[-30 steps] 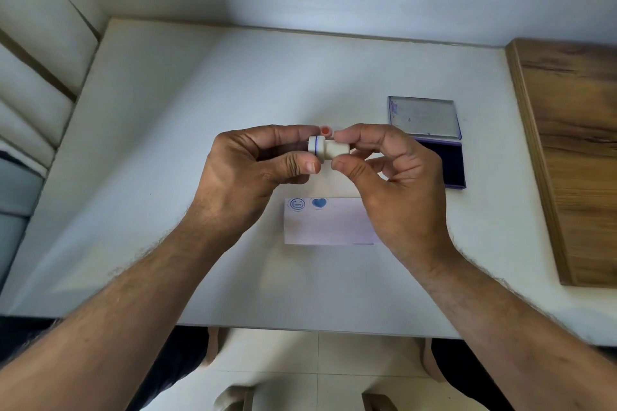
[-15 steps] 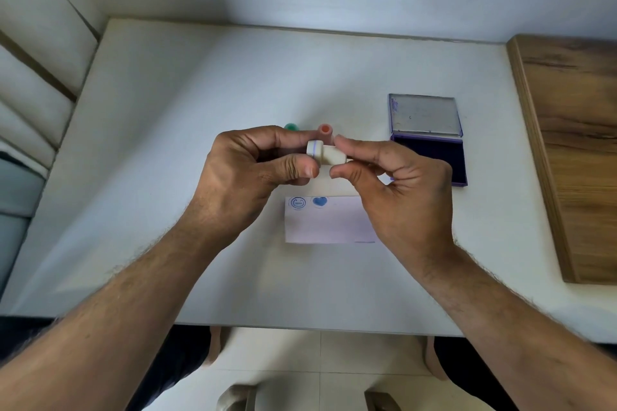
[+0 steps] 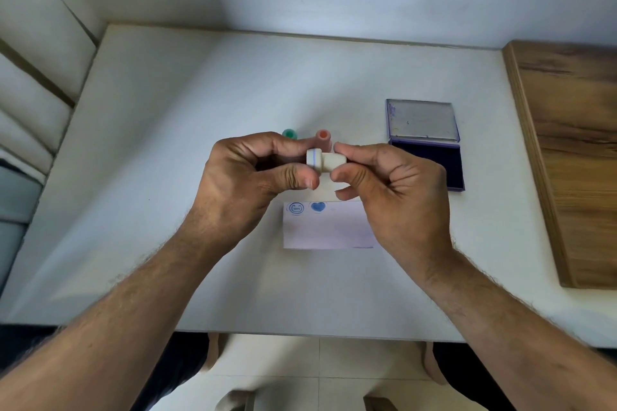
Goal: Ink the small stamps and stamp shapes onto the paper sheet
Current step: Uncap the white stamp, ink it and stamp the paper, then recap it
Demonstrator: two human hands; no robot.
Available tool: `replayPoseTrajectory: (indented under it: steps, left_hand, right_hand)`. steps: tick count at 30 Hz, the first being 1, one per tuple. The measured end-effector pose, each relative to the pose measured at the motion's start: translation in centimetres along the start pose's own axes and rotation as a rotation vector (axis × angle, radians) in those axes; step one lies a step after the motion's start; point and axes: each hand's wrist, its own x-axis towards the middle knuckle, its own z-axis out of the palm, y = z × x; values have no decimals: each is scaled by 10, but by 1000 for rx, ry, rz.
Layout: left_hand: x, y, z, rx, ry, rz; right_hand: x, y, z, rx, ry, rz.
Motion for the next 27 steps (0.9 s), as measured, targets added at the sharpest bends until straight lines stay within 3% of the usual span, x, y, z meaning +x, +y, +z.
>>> replayPoseTrajectory:
  steps: [15,23,27]
  left_hand:
    - [-2,-3,1,157,12,78]
    - [-1,-5,9,174,150,63]
    - [2,-1,10,207,214,31]
  right_hand:
    - [1,1,0,-59,-43,143]
    - [14,-8,2,72,-63,299]
    - [19,-11,4,92,3,306]
